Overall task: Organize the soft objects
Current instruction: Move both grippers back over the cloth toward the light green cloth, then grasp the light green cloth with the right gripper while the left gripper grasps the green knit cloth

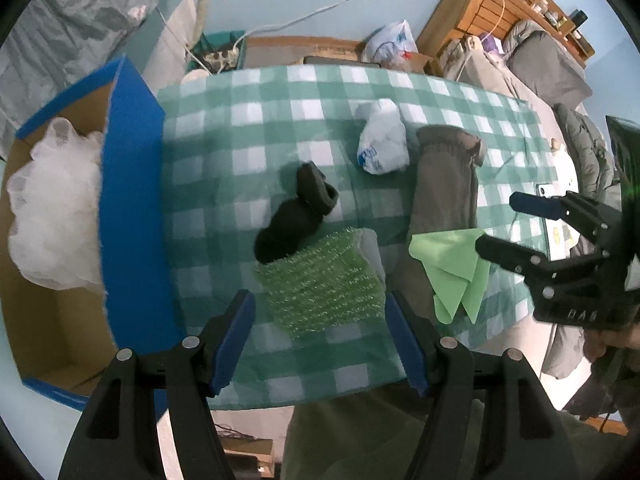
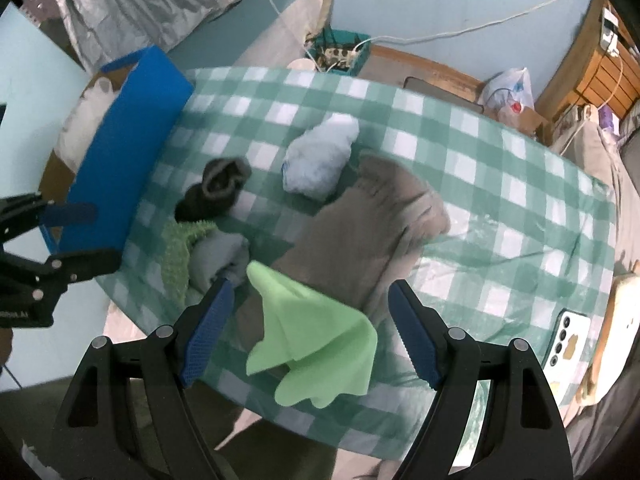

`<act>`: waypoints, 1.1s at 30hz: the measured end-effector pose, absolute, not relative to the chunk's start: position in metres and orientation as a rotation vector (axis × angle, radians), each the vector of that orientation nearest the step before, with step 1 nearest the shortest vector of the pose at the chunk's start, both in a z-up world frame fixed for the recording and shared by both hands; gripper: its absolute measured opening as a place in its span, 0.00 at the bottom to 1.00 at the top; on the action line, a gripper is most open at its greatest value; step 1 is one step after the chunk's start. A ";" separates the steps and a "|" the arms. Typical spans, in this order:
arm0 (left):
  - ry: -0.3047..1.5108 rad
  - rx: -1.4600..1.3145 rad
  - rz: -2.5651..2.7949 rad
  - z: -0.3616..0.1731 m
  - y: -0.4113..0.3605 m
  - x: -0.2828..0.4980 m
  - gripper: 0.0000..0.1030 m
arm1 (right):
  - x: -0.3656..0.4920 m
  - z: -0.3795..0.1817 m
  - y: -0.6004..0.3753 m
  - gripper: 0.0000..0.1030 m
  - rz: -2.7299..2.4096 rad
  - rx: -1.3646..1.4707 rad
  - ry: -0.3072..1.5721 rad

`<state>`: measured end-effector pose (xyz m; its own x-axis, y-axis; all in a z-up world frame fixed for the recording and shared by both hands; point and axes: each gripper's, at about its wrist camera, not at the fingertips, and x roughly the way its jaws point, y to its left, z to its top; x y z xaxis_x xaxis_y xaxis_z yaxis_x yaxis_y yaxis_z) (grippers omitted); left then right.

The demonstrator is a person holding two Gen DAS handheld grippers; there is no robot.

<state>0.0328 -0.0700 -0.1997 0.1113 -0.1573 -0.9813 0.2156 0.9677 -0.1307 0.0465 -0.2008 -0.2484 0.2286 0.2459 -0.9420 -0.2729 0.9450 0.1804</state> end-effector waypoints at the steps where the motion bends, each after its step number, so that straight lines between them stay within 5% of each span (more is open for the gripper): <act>1: 1.441 0.045 -0.276 -0.202 -0.070 0.034 0.67 | 0.046 -0.250 -0.200 0.78 0.362 -0.030 1.291; 13: 1.506 0.014 -0.280 -0.234 -0.081 0.036 0.70 | 0.037 -0.284 -0.188 0.76 0.382 -0.140 1.304; 19: 1.522 0.008 -0.301 -0.235 -0.087 0.036 0.71 | 0.034 -0.294 -0.184 0.55 0.385 -0.159 1.329; 24: 1.520 0.018 -0.308 -0.235 -0.091 0.037 0.74 | 0.034 -0.300 -0.188 0.14 0.392 -0.132 1.361; 33: 1.545 0.033 -0.307 -0.248 -0.105 0.041 0.74 | 0.036 -0.286 -0.204 0.07 0.402 0.002 1.342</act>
<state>0.0413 -0.1047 -0.2479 -0.0042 -0.1738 -0.9848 0.2156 0.9615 -0.1706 0.0358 -0.2044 -0.2865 0.1688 0.2839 -0.9439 -0.2811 0.9317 0.2300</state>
